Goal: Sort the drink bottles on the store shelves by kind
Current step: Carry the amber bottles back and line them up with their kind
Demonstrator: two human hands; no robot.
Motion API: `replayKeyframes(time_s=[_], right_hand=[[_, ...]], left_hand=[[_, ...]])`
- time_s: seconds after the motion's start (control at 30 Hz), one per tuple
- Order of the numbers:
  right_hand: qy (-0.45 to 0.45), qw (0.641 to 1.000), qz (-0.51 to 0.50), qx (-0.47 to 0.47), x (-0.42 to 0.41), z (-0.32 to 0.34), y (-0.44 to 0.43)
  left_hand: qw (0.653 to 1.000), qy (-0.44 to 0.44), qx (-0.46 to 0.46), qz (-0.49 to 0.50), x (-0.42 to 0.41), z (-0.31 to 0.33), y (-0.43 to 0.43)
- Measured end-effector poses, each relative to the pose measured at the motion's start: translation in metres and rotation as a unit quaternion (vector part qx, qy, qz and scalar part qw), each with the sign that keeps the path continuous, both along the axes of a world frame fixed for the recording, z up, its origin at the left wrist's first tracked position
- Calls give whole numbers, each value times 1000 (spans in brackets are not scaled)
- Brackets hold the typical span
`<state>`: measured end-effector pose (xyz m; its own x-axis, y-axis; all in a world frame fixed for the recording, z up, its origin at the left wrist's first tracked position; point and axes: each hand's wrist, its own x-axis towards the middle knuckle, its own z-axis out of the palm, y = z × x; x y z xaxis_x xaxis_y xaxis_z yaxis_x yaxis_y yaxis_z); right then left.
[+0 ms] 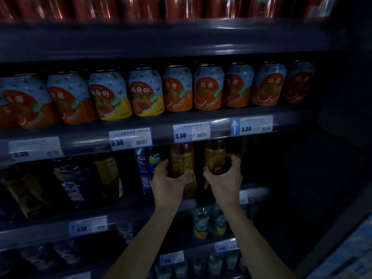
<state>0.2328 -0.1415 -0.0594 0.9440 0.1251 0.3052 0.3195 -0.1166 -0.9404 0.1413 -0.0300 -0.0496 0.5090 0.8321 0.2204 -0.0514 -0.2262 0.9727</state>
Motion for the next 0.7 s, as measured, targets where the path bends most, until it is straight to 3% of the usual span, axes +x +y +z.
replayKeyframes(time_s=[0.7], right_hand=[[-40,999,2,-2,22,-12,-4]], left_hand=[[999,22,-3,-37,30,-14,10]])
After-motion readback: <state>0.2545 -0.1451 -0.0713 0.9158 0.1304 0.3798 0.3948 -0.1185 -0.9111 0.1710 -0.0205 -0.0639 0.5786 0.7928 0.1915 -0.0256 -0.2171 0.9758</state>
